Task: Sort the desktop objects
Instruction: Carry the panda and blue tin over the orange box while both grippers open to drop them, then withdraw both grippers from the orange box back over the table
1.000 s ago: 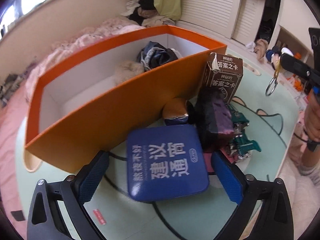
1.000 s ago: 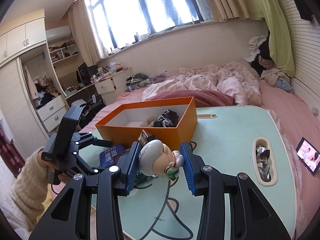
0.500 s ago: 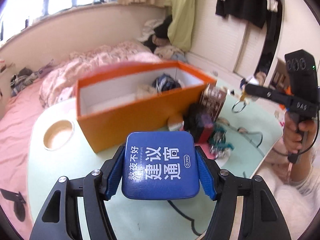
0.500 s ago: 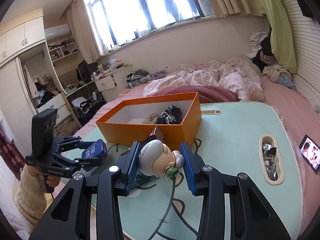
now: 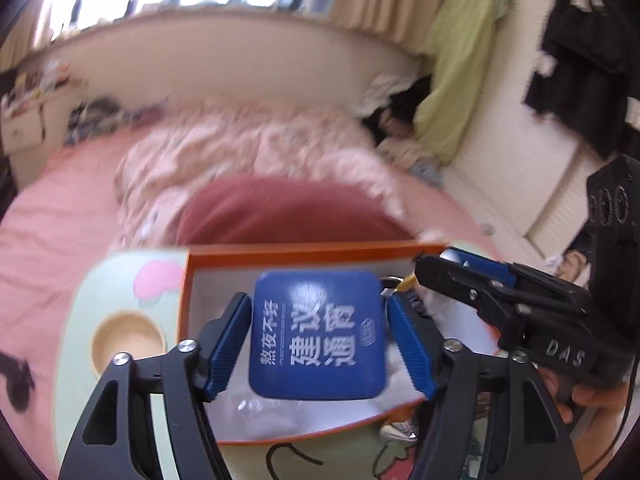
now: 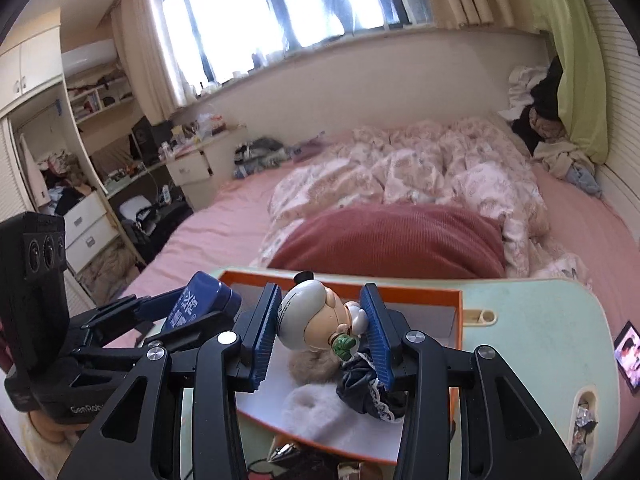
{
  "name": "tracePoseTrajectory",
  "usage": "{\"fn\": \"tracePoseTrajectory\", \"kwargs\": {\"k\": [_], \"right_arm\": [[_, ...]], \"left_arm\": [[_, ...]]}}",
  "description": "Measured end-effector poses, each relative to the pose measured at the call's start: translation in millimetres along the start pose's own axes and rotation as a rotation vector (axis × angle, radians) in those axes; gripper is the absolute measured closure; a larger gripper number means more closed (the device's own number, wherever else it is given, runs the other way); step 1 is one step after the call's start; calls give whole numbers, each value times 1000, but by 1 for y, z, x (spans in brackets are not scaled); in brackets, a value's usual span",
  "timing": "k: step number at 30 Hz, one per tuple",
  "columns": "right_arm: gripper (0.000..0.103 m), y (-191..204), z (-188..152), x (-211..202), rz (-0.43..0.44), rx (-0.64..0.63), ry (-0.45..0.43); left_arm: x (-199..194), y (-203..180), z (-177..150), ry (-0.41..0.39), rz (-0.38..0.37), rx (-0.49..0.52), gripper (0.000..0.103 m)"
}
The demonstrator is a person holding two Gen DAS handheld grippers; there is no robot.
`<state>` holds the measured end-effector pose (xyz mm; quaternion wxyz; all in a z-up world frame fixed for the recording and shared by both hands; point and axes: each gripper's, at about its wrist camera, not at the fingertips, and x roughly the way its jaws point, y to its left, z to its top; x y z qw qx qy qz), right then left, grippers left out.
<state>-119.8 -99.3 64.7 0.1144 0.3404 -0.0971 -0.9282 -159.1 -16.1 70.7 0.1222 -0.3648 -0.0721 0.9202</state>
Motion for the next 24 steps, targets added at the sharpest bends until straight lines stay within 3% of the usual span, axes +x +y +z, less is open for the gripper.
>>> {"fn": "tracePoseTrajectory", "kwargs": {"k": [1,2,3,6,10,18,24], "right_arm": [[58,-4,-4,11,-21,14,50],[58,-7,-9,18,-29,24,87],[56,-3,-12,14,-44,-23,52],[51,-7,-19,12,-41,-19,92],[50,-13,-23,7,-56,-17,93],[50,-3,-26,1,-66,-90,88],[50,-5,-33,-44,35,33,-52]], "left_arm": [[9,2,-4,38,1,-20,31],[10,0,-8,27,11,3,29],[7,-5,-13,2,24,43,20],[3,-6,-25,-19,5,67,15],[3,-15,-32,-23,45,121,12],[-8,-17,-38,-48,8,111,12],[-52,-16,-56,-145,-78,47,11]]}}
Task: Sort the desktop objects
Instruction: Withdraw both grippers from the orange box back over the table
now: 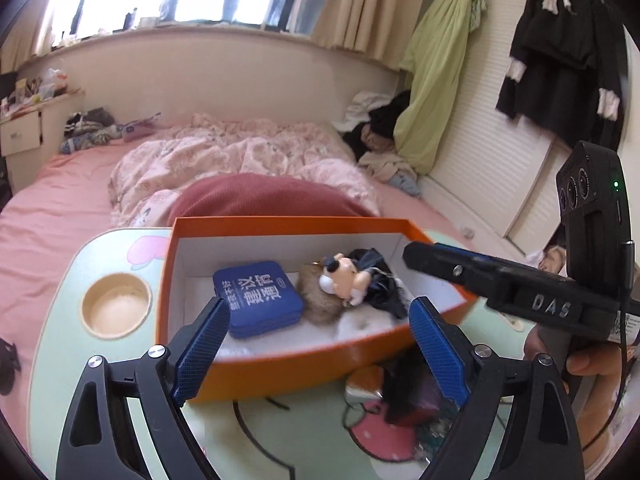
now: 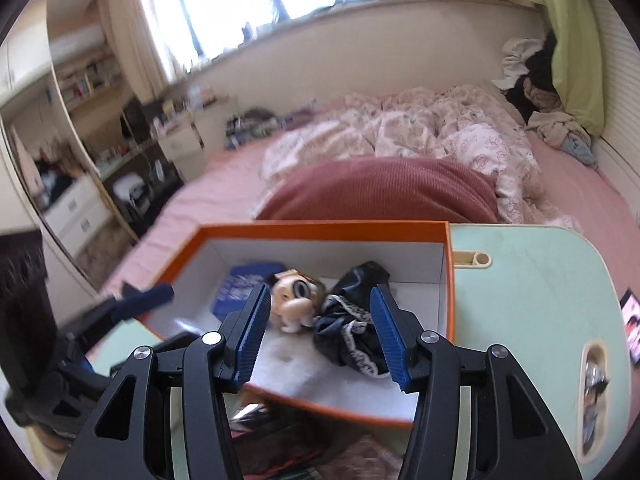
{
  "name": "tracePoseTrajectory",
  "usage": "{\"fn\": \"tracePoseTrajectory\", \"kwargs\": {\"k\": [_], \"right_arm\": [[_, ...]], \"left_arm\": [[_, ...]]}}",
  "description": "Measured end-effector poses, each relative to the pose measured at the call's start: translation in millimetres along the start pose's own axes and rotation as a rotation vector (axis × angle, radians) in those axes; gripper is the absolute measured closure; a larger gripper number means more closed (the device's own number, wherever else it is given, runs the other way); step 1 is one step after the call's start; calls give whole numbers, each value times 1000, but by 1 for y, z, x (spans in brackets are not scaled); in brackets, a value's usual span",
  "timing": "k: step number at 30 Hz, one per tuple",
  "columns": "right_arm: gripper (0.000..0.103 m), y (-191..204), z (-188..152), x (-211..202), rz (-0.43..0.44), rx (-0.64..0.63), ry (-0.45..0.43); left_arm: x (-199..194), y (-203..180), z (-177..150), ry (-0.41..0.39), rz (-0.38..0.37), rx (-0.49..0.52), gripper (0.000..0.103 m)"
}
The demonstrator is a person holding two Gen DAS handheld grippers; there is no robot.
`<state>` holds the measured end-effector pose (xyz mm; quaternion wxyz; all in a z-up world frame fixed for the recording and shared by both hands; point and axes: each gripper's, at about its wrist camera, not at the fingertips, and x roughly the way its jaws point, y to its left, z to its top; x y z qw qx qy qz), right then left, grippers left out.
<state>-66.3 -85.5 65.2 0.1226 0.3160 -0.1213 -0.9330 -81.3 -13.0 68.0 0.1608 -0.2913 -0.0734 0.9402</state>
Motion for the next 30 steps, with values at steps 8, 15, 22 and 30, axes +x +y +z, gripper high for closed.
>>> {"fn": "tracePoseTrajectory", "kwargs": {"k": [8,15,22,30], "right_arm": [[27,18,-53,-61,-27,-103,-43],[26,6,-106,-46,-133,-120,104],[1,27,-119,-30,-209,-228,28],[1,26,-120,-29,-208,-230,-8]], "left_arm": [[-22,-20,-49,109,57,40,3],[-19,-29,-103,116,239,91,0],[-16,-26,-110,83,242,98,0],[-21,-29,-106,73,230,108,0]]}}
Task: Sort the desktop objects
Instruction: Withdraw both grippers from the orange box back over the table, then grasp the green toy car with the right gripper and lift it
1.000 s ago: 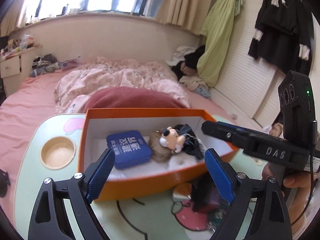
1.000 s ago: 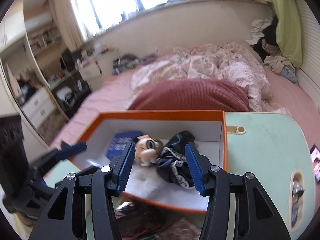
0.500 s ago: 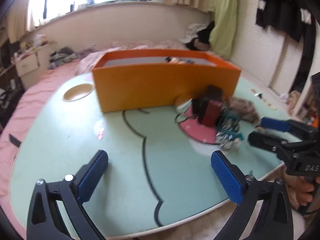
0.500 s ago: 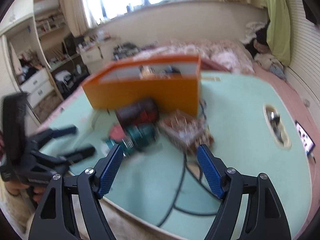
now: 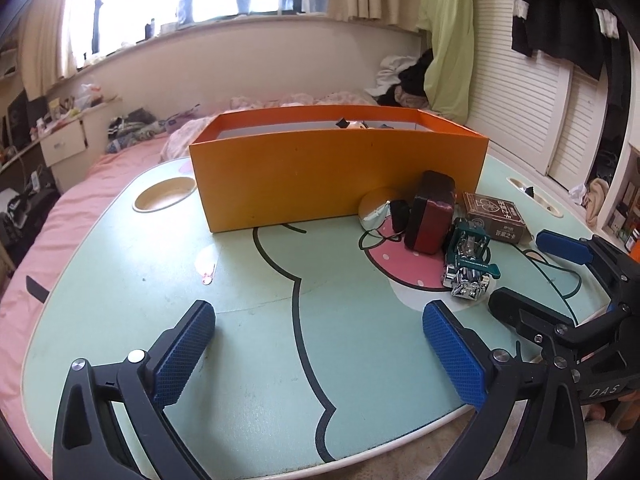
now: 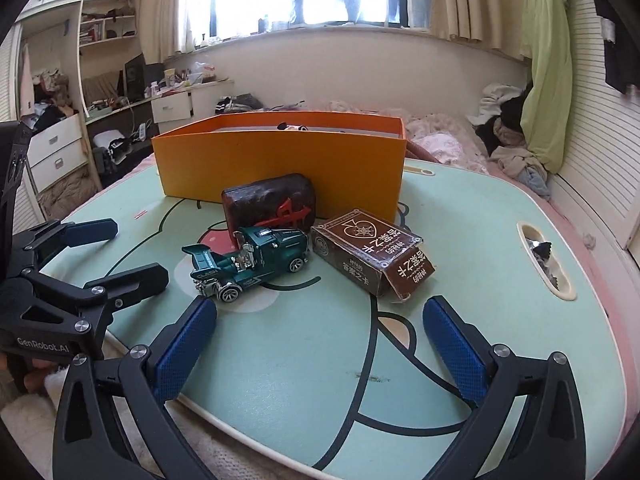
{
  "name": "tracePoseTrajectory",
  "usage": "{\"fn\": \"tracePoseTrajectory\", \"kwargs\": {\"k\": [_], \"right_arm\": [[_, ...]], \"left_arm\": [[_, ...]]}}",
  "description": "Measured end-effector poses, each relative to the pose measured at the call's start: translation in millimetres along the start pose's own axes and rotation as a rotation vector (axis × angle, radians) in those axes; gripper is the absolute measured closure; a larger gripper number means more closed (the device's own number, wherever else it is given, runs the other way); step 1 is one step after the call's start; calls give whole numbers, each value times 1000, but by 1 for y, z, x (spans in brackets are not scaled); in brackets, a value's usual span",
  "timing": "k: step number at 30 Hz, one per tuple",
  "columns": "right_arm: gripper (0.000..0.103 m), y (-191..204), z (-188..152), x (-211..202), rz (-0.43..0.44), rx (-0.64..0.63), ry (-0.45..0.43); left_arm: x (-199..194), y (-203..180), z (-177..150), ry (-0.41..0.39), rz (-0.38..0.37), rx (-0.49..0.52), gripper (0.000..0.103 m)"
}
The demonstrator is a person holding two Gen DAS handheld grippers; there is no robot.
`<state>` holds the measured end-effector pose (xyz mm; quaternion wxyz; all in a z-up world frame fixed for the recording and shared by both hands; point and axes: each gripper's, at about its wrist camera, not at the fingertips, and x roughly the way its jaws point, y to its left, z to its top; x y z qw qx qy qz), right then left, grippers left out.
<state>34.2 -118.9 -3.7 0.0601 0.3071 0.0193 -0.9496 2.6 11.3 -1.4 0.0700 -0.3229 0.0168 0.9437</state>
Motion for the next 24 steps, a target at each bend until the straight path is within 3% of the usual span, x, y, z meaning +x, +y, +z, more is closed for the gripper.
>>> {"fn": "tracePoseTrajectory", "kwargs": {"k": [24], "right_arm": [[1,-3,-7,-8,2,-1,-4]], "left_arm": [[1,0,2,-5,-4,8,0]]}}
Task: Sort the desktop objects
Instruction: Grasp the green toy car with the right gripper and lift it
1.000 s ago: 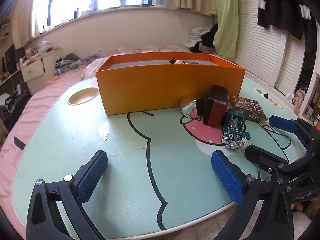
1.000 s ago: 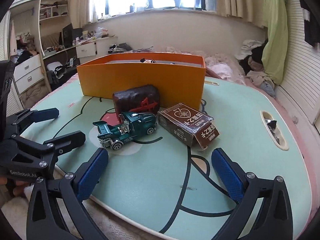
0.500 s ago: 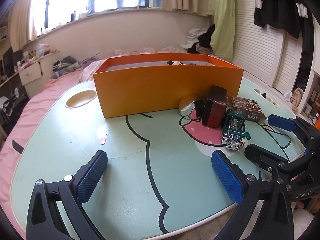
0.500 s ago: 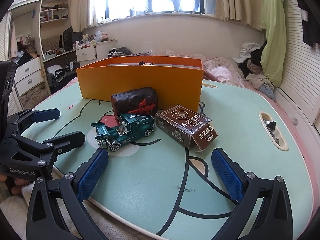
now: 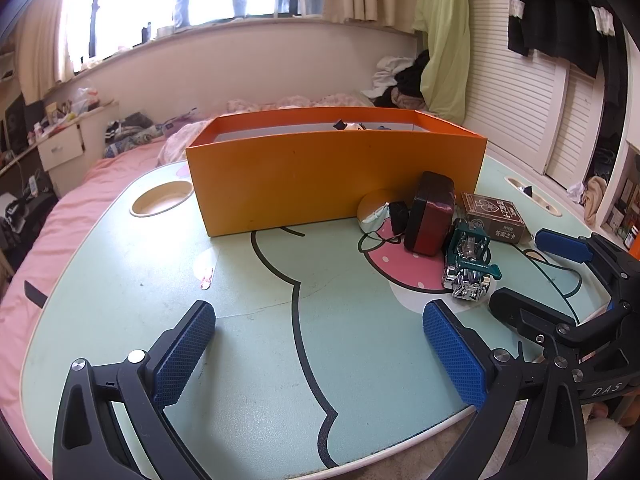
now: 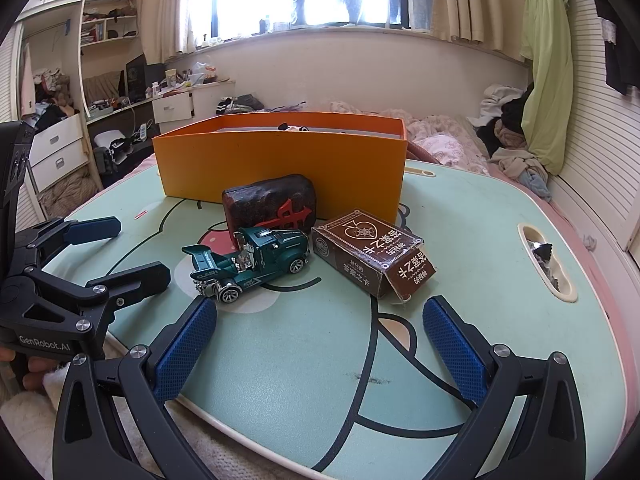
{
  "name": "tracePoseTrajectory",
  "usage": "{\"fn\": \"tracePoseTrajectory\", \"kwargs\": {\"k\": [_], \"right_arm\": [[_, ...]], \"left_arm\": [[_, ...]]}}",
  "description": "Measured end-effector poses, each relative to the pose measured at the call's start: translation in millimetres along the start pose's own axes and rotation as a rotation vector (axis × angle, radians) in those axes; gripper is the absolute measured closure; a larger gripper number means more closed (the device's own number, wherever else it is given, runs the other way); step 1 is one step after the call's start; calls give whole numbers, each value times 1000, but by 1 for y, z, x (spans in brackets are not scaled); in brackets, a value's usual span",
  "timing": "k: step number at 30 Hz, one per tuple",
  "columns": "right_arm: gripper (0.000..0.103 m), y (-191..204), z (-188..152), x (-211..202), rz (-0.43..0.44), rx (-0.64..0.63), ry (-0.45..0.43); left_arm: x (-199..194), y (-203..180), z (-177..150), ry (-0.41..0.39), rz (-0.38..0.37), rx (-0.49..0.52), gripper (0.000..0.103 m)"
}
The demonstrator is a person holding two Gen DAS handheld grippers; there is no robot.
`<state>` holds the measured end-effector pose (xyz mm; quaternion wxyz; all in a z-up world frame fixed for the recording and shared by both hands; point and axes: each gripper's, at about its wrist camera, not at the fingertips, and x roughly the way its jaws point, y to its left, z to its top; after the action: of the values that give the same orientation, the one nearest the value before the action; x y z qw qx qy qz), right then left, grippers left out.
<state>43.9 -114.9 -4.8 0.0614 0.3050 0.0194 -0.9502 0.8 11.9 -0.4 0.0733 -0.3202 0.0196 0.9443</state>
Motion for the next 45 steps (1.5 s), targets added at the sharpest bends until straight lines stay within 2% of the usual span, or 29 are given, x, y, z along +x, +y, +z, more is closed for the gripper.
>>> {"fn": "tracePoseTrajectory", "kwargs": {"k": [8,12,14,16,19,24,29,31,37,43,45], "right_arm": [[1,-3,-2,-4,10,6,-15],[2,-10,2,-12,105,47,-55],[14,-6,11,-16,119,46,-80],[21,0,21,-16,137,30,-92],[40,12,37,-8,173,6,-62],[43,24,45,16,141,-26,21],[48,9,36,21,225,47,35],[49,6,32,25,242,61,73],[72,9,16,8,164,-22,46],[72,2,18,6,188,15,23],[63,3,24,4,203,20,-5]], "left_arm": [[0,0,0,0,0,0,0],[0,0,1,-1,-1,-1,0],[0,0,1,-1,-1,-1,0],[0,0,1,-1,-1,-1,0],[1,0,1,-1,-1,-1,0],[1,0,2,-1,-1,-1,0],[1,0,1,-2,-1,-2,0],[1,0,1,-1,-1,-1,0],[1,0,1,-1,-1,-1,0],[1,0,1,-1,-2,-1,0],[1,0,1,-2,-1,-1,0]]}}
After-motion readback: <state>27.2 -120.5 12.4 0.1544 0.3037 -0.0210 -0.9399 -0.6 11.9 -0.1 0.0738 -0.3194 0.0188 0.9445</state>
